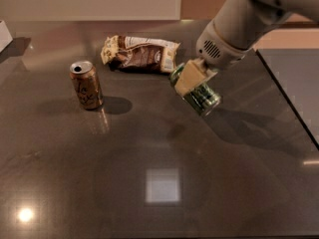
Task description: Place green can upright
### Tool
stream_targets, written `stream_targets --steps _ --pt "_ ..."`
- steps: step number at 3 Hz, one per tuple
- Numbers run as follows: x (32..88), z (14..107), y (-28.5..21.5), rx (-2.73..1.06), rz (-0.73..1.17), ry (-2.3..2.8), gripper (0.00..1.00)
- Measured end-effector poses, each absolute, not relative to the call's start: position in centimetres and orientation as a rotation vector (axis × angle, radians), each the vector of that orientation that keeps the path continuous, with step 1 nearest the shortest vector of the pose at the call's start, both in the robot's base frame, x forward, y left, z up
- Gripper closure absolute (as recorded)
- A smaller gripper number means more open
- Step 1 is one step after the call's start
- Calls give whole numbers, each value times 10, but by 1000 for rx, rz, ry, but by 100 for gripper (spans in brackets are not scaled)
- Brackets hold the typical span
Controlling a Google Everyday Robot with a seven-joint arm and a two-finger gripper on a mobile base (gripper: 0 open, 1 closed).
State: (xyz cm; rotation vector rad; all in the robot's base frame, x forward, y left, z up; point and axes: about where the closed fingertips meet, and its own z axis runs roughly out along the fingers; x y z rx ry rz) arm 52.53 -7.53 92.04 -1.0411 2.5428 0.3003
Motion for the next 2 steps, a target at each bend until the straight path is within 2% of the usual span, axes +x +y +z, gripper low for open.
stream_targets --steps 2 --pt "535 963 -99 -938 609 2124 100"
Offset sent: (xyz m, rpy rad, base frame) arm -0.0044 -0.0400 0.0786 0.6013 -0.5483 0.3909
